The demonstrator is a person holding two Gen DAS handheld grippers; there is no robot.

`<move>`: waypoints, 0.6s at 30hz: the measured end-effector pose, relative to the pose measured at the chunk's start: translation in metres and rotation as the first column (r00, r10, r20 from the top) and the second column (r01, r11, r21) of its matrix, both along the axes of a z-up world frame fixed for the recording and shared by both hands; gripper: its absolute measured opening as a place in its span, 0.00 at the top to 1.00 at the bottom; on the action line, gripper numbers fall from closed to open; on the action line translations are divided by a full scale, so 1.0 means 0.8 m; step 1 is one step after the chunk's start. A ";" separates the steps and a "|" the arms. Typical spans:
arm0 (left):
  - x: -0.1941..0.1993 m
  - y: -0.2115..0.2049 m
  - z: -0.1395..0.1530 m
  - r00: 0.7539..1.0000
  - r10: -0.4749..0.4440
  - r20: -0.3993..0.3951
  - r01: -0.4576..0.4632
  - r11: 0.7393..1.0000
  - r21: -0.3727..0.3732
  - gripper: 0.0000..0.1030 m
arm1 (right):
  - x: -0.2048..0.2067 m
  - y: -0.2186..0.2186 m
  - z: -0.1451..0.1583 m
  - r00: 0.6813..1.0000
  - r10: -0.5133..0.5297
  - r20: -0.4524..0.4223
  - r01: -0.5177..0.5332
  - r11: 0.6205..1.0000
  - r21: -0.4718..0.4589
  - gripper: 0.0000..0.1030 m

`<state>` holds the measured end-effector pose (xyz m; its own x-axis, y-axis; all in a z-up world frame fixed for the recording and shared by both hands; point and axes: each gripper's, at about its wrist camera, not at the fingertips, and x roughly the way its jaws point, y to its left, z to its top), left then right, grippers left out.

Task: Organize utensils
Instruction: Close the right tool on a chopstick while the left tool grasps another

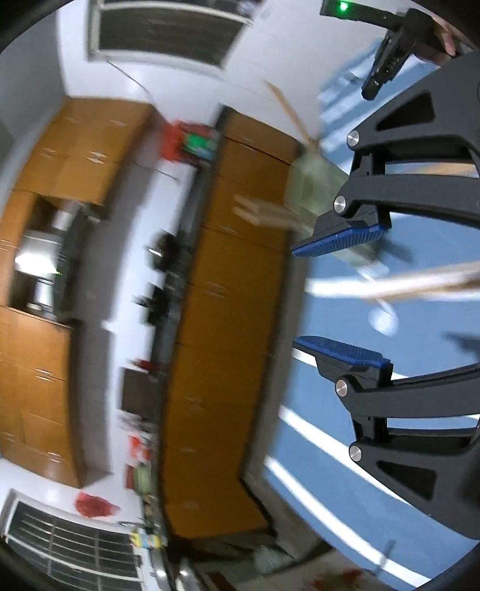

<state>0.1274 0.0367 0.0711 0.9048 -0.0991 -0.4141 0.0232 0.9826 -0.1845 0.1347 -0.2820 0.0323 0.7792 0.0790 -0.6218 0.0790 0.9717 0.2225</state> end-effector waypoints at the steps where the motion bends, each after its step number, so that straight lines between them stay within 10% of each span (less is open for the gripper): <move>1: 0.003 0.002 -0.020 0.998 0.002 -0.055 -0.002 1.000 0.011 0.56 | 0.002 0.005 -0.023 0.999 0.024 -0.049 -0.023 1.000 0.020 0.83; 9: 0.015 -0.002 -0.128 0.947 -0.053 -0.316 0.058 0.998 0.004 0.63 | 0.000 0.049 -0.100 0.974 0.121 -0.193 -0.113 0.992 0.052 0.84; 18: 0.011 -0.021 -0.176 0.907 -0.115 -0.405 0.115 0.993 -0.024 0.70 | 0.006 0.060 -0.114 0.970 0.118 -0.215 -0.128 0.991 -0.035 0.93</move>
